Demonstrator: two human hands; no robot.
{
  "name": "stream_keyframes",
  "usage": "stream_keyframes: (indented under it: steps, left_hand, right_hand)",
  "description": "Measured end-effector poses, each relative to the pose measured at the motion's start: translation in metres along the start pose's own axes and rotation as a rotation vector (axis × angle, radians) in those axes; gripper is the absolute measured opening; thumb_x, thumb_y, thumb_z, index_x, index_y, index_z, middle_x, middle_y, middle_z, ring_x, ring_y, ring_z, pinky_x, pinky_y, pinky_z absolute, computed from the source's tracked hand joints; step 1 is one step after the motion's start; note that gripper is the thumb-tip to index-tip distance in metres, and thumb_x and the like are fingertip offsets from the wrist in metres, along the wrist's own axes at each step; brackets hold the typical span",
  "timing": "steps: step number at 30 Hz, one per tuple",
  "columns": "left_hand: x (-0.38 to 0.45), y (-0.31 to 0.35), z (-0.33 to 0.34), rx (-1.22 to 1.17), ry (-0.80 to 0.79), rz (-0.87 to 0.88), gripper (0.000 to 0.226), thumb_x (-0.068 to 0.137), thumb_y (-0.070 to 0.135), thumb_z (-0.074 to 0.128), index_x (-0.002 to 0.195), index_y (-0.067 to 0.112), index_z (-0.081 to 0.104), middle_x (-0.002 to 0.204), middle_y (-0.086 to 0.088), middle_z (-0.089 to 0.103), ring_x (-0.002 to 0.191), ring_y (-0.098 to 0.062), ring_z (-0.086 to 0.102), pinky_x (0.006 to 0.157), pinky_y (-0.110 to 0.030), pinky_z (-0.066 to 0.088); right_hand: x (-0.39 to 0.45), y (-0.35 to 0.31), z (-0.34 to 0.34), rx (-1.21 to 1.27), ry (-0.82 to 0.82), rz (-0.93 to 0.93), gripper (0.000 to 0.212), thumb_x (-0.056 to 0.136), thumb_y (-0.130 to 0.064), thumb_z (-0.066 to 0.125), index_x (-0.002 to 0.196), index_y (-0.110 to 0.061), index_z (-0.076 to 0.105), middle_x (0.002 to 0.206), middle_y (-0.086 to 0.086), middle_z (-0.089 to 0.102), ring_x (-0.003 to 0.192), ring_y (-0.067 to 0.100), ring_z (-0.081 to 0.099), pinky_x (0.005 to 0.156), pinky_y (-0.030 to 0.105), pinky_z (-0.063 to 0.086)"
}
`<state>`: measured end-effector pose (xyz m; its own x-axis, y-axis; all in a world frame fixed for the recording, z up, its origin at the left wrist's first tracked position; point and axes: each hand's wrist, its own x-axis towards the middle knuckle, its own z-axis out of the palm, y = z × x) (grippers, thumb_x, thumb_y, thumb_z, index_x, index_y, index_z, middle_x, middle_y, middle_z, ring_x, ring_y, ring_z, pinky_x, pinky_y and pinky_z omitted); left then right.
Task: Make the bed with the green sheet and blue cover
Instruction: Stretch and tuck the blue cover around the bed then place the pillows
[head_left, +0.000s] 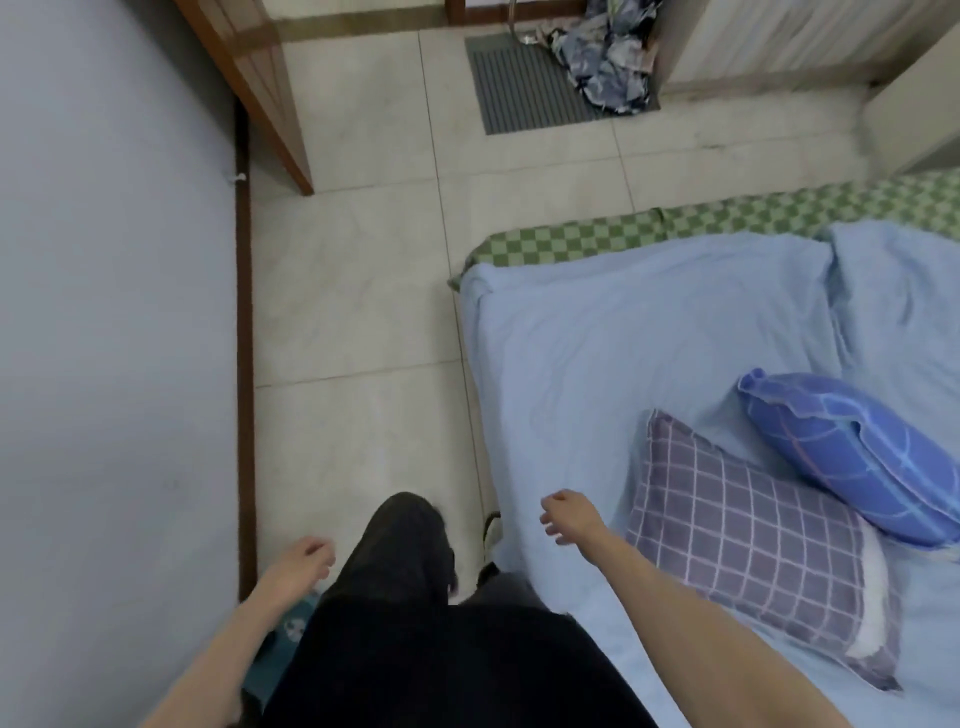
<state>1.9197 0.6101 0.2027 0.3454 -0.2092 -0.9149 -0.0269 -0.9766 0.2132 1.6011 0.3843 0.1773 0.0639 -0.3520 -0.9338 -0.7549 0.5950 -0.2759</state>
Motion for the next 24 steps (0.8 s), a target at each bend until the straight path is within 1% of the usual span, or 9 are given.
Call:
stream_keyframes:
  steps: [2,4,6,8,11,14,18,22,24]
  left_hand:
    - [0.02,0.019,-0.032,0.046,-0.011,-0.065,0.022,0.097,0.026,0.058,0.101,0.005,0.065,0.096,-0.013,0.069,0.08,-0.024,0.063,0.068,-0.032,0.041]
    - [0.052,0.046,-0.065,0.109,-0.018,-0.145,0.024,0.102,0.022,0.052,0.109,0.004,0.067,0.093,-0.016,0.069,0.073,-0.024,0.06,0.063,-0.029,0.036]
    - [0.095,0.082,-0.1,0.158,-0.013,-0.155,0.031,0.105,0.017,0.046,0.109,-0.003,0.069,0.095,-0.021,0.068,0.08,-0.028,0.061,0.069,-0.032,0.039]
    - [0.137,0.136,-0.145,0.193,0.035,-0.131,0.034,0.107,0.017,0.042,0.107,-0.002,0.071,0.112,-0.024,0.068,0.1,-0.03,0.064,0.08,-0.031,0.042]
    - [0.184,0.242,-0.209,0.014,0.092,-0.146,0.023,0.102,0.02,0.05,0.1,0.001,0.064,0.103,-0.024,0.068,0.083,-0.027,0.06,0.074,-0.032,0.042]
    - [0.218,0.366,-0.259,0.137,0.038,-0.066,0.025,0.103,0.023,0.051,0.113,0.002,0.061,0.109,-0.017,0.068,0.092,-0.029,0.063,0.083,-0.037,0.047]
    - [0.249,0.554,-0.284,0.308,-0.049,0.156,0.026,0.103,0.029,0.051,0.119,0.011,0.06,0.113,-0.008,0.068,0.105,-0.024,0.064,0.087,-0.037,0.048]
    - [0.28,0.722,-0.272,0.378,-0.108,0.375,0.02,0.101,0.03,0.056,0.112,0.015,0.064,0.107,-0.003,0.071,0.101,-0.021,0.067,0.096,-0.044,0.049]
    - [0.3,0.785,-0.261,0.446,-0.13,0.409,0.017,0.101,0.03,0.056,0.109,0.017,0.064,0.105,-0.002,0.071,0.099,-0.019,0.067,0.096,-0.044,0.049]
  right_hand:
    - [0.02,-0.08,-0.015,0.07,0.006,-0.064,0.028,0.098,-0.018,0.048,0.118,-0.003,0.06,0.096,0.011,0.064,0.076,0.022,0.055,0.066,0.029,0.044]
    - [0.047,-0.154,-0.027,0.128,0.035,-0.122,0.027,0.097,-0.019,0.049,0.117,-0.004,0.061,0.098,0.011,0.066,0.077,0.022,0.057,0.068,0.031,0.045]
    - [0.075,-0.216,-0.036,0.194,0.082,-0.149,0.027,0.097,-0.02,0.049,0.117,-0.006,0.061,0.099,0.011,0.068,0.078,0.021,0.059,0.071,0.032,0.047]
    - [0.103,-0.265,-0.039,0.236,0.115,-0.132,0.026,0.097,-0.02,0.048,0.116,-0.007,0.061,0.103,0.013,0.07,0.08,0.021,0.06,0.073,0.033,0.049]
    - [0.127,-0.314,-0.037,0.275,0.138,-0.029,0.023,0.096,-0.017,0.047,0.11,-0.004,0.061,0.101,0.016,0.069,0.079,0.023,0.059,0.07,0.034,0.048]
    - [0.134,-0.35,-0.039,0.357,0.125,0.086,0.014,0.094,-0.011,0.046,0.094,-0.005,0.059,0.087,0.016,0.06,0.072,0.025,0.052,0.061,0.034,0.041]
    - [0.141,-0.391,-0.046,0.575,0.156,0.226,0.014,0.094,-0.009,0.044,0.095,-0.006,0.058,0.086,0.015,0.06,0.066,0.023,0.05,0.055,0.028,0.037]
    - [0.175,-0.431,-0.063,0.692,0.135,0.34,0.013,0.095,-0.009,0.045,0.099,-0.005,0.057,0.089,0.015,0.06,0.074,0.025,0.052,0.057,0.027,0.036]
    - [0.201,-0.457,-0.077,0.753,0.09,0.383,0.011,0.097,-0.01,0.045,0.1,-0.006,0.055,0.09,0.015,0.058,0.071,0.025,0.052,0.062,0.029,0.038]
